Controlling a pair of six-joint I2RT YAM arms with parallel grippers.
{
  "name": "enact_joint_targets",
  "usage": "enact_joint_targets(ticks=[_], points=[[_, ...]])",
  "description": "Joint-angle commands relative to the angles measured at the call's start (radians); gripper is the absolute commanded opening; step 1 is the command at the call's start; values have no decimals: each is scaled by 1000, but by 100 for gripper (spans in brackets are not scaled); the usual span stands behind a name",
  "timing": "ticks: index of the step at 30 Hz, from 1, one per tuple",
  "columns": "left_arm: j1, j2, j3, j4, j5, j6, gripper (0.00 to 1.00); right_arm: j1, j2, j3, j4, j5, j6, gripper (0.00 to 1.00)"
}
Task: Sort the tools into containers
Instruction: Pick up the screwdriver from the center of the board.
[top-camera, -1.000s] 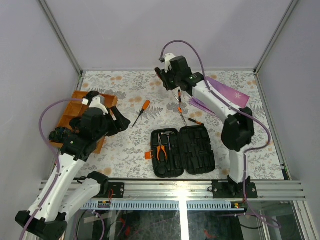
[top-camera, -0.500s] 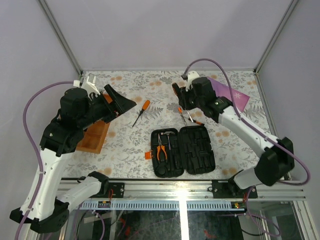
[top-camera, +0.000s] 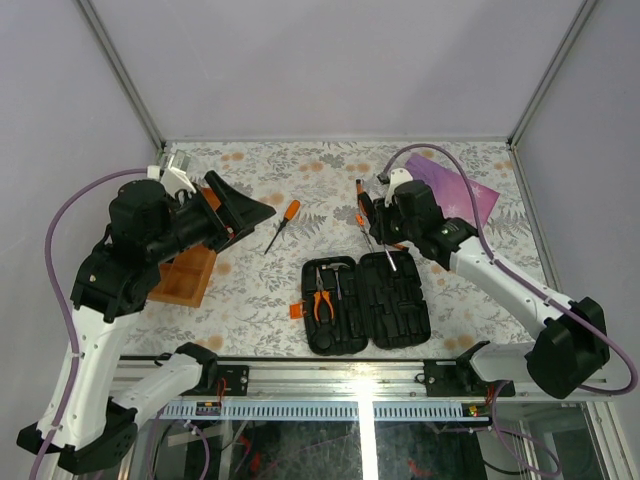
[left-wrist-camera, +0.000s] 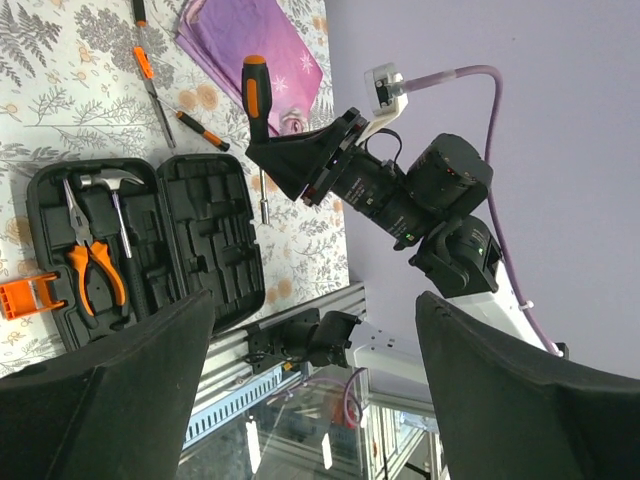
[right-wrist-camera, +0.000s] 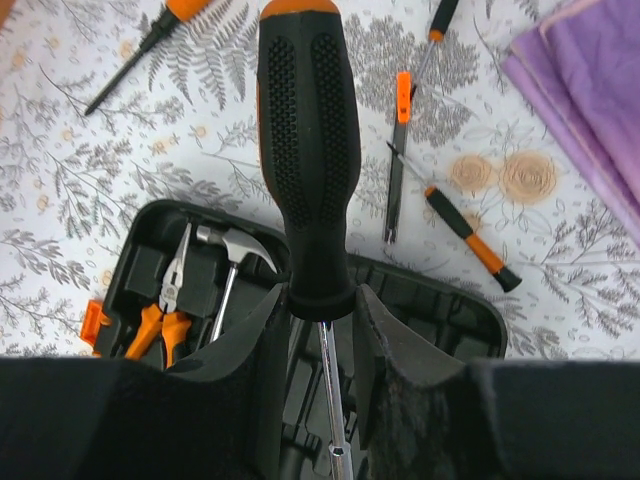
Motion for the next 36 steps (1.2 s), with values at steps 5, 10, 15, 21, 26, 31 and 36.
enact_joint_targets(ticks=[5,10,15,21,26,31,36], points=[[-2,-20,-43,84,76,-35,81,0,-111,-46,48,17,36,0],[-2,-14,-14,79,64,-22,81,0,-131,-78,47,16,42,0],[-2,-35,-36,98,58,-27,82,0,-128,-93,49,3,49,0],[-2,-40,-66,129,88,-45,82,0,-127,-100,58,-4,54,0],[-2,-47,39,52,-12,19,84,0,-126,-114,57,-11,58,0],[-2,-45,21,59,5,12,86,0,-142,-129,73,0,65,0],[-2,-46,-28,101,34,-18,86,-1,-178,-160,125,20,74,0]])
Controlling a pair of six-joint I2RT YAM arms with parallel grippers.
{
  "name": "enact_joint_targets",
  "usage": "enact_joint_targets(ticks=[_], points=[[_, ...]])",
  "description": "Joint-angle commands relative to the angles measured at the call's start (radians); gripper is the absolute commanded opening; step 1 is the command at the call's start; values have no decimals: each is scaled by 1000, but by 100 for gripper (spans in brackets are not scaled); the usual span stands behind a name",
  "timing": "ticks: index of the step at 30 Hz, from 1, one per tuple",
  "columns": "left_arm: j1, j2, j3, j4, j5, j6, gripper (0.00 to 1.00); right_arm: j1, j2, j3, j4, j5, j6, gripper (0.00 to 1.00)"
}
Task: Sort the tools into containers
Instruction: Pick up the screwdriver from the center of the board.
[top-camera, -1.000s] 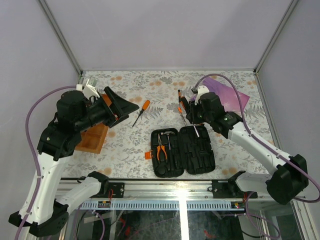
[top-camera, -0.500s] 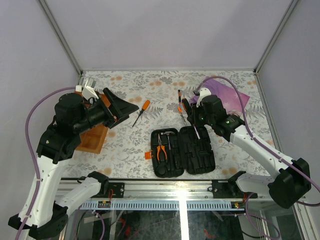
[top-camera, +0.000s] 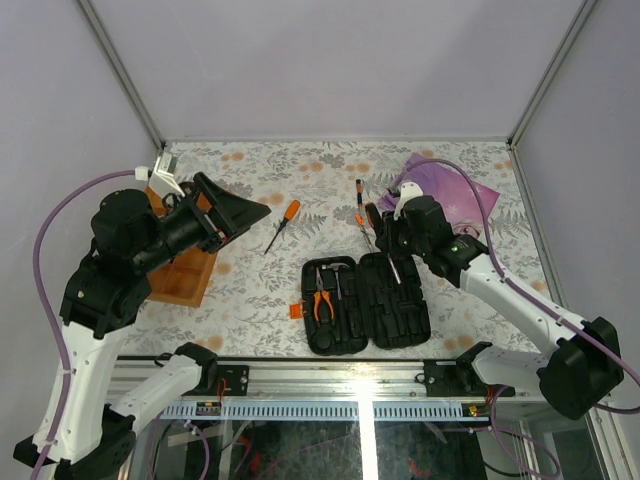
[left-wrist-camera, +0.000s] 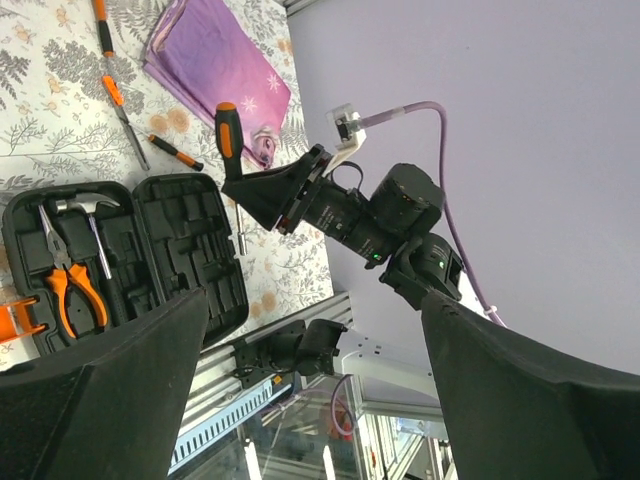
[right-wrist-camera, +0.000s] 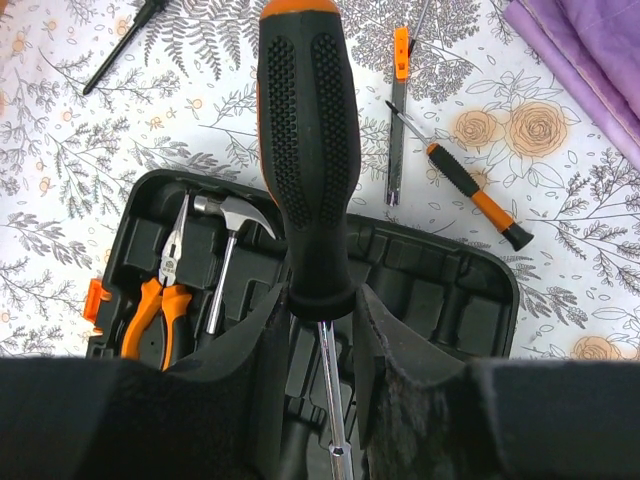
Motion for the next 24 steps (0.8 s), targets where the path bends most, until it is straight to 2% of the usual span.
enact_joint_targets(ticks=[1,6,12,16,24], points=[[-2,8,-22,45,27,-2,86,0,-73,-22,131,11,18,0],[-2,-2,-74,44,-20,25,88,0,-134,-86,287,25,54,0],[0,0,-164,55,-6,106,88,2,-248,-267,595,-169,-43,0],[-2,-27,-225,86,-19,148,89,32,-326,-382,766,-262,-171,0],[-3,-55,-293,178,-1,187,91,181,-338,-422,763,-368,-429,0]])
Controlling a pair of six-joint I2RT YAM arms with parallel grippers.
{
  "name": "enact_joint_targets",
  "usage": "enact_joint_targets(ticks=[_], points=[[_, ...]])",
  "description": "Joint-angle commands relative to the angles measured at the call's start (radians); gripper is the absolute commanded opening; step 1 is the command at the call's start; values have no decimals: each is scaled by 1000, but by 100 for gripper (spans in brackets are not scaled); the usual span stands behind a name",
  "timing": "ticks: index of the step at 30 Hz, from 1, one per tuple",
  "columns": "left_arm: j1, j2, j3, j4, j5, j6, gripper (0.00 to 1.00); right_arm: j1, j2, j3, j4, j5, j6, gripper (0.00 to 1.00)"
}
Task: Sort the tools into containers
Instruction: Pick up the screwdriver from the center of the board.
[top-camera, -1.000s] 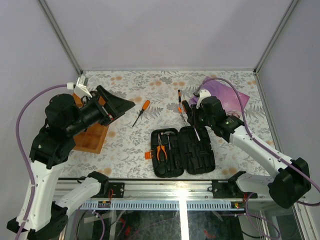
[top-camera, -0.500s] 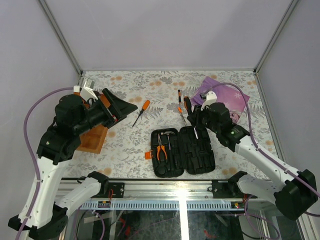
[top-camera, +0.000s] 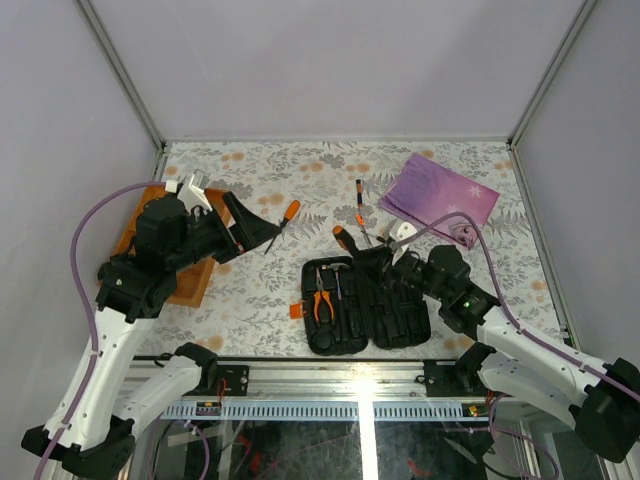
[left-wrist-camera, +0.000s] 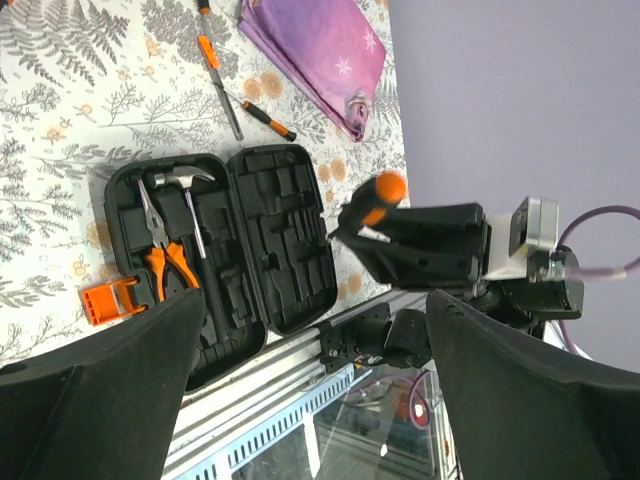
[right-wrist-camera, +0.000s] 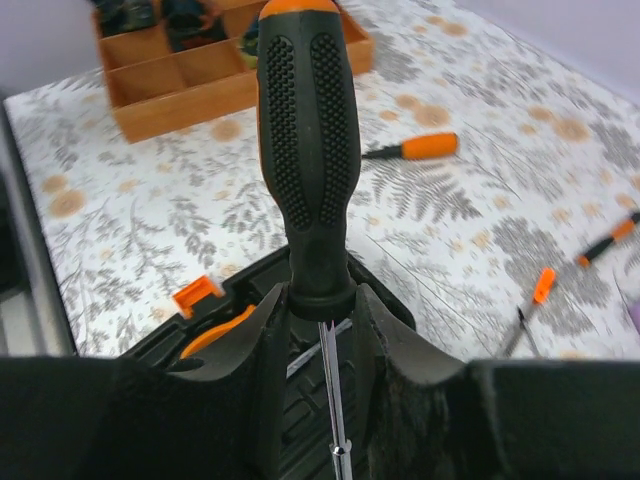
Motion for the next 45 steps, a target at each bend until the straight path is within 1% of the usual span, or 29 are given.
enact_joint_targets(ticks=[1,6,12,15,19,23,25,26,31,34,37,41,45], points=[[-1,-29,-29,130,8,59,92,84,-1,11,110,-102,-194,0],[-3,-37,-37,125,-13,95,96,180,40,28,35,-130,-360,0],[-3,-40,-63,128,-8,108,97,288,68,57,-90,-161,-582,0],[-3,-46,-88,144,9,125,98,303,73,76,-166,-163,-698,0],[-8,-50,-143,195,65,134,97,305,75,108,-269,-151,-813,0],[-37,-49,-193,245,104,150,96,305,80,136,-371,-146,-955,0],[-75,-44,-214,263,90,154,95,305,83,150,-407,-136,-1010,0],[-115,-38,-226,271,74,155,94,305,84,159,-427,-129,-1029,0],[-300,5,-256,302,-89,152,93,305,76,175,-478,-87,-1098,0],[-389,31,-276,333,-150,151,92,305,63,178,-519,-62,-1125,0],[-460,60,-301,368,-177,159,90,305,42,176,-558,-43,-1146,0],[-544,110,-330,400,-187,187,85,305,15,169,-603,2,-1172,0],[-599,151,-340,421,-174,221,84,305,5,173,-648,34,-1194,0]])
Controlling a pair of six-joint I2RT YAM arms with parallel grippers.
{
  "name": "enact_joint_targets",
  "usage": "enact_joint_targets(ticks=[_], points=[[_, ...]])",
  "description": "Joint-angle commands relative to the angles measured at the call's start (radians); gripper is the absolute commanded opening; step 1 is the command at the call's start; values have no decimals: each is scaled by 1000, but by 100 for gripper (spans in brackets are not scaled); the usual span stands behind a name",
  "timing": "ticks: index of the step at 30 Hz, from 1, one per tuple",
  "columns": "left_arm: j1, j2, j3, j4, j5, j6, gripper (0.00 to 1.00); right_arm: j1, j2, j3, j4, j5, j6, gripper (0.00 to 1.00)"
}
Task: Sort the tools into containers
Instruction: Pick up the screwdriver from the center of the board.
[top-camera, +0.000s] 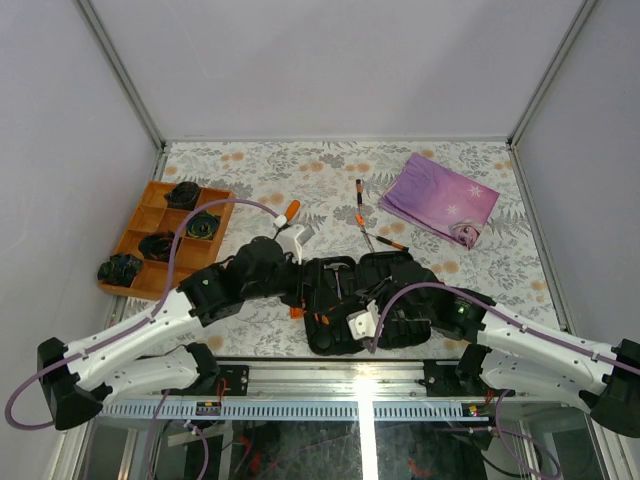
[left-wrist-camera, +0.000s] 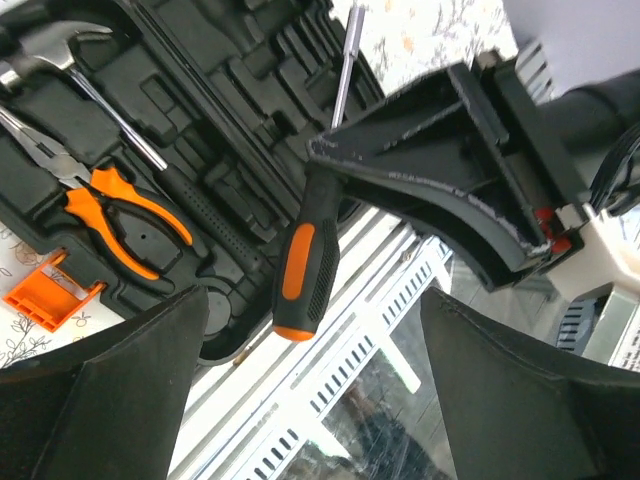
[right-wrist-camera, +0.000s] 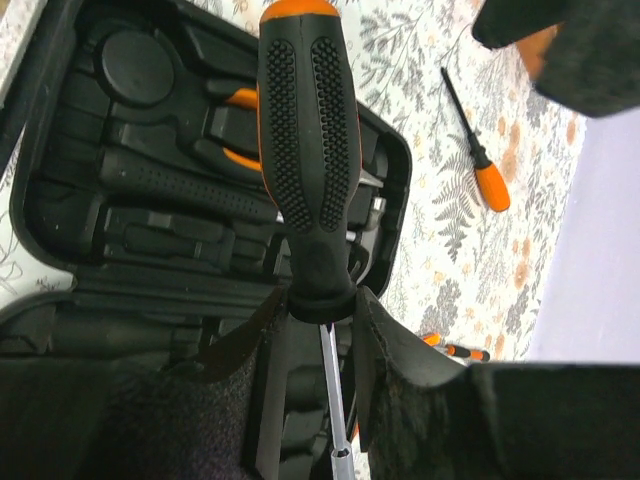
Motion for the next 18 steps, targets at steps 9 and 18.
enact_joint_targets(ticks=[9,18], points=[[-115,157,2,99,-14,108,79,5,-38,76,-47,74,-92,0],[-134,222,-19,153,4,103,63,6,-35,103,-54,21,-117,0]])
